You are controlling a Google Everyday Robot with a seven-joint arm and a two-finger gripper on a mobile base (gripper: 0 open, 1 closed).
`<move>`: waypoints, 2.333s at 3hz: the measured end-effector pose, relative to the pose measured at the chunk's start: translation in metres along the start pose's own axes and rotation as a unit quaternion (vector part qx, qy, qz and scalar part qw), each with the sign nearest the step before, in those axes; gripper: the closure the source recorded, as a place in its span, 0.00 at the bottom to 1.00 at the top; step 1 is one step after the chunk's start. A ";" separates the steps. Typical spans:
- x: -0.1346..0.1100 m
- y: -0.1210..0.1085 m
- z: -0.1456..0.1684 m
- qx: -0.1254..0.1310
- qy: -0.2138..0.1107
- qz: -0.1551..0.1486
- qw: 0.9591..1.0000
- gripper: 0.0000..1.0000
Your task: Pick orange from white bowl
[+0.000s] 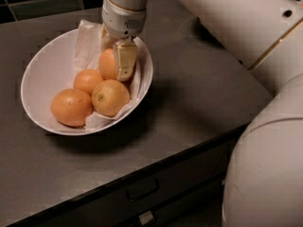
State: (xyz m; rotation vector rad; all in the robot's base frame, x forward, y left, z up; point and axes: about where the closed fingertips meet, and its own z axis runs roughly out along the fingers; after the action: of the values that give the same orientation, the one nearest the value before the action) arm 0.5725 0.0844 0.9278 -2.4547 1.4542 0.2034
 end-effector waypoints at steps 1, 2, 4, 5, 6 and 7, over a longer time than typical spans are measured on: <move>0.004 0.002 0.005 -0.002 -0.003 0.004 1.000 0.34; 0.006 0.004 0.009 -0.005 -0.005 0.006 1.000 0.34; 0.007 0.004 0.013 -0.008 -0.008 0.006 1.000 0.76; 0.005 0.001 0.013 0.003 -0.015 0.004 1.000 0.98; -0.005 0.004 -0.003 0.047 -0.035 -0.015 0.998 1.00; -0.020 0.010 -0.029 0.104 -0.032 -0.033 0.994 1.00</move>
Offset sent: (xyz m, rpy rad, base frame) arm -0.0072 -0.0161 -0.0181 -0.0197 0.0583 -0.0060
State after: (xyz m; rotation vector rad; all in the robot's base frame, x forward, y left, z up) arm 0.5533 0.0874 0.9593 -2.3025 1.2958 0.1099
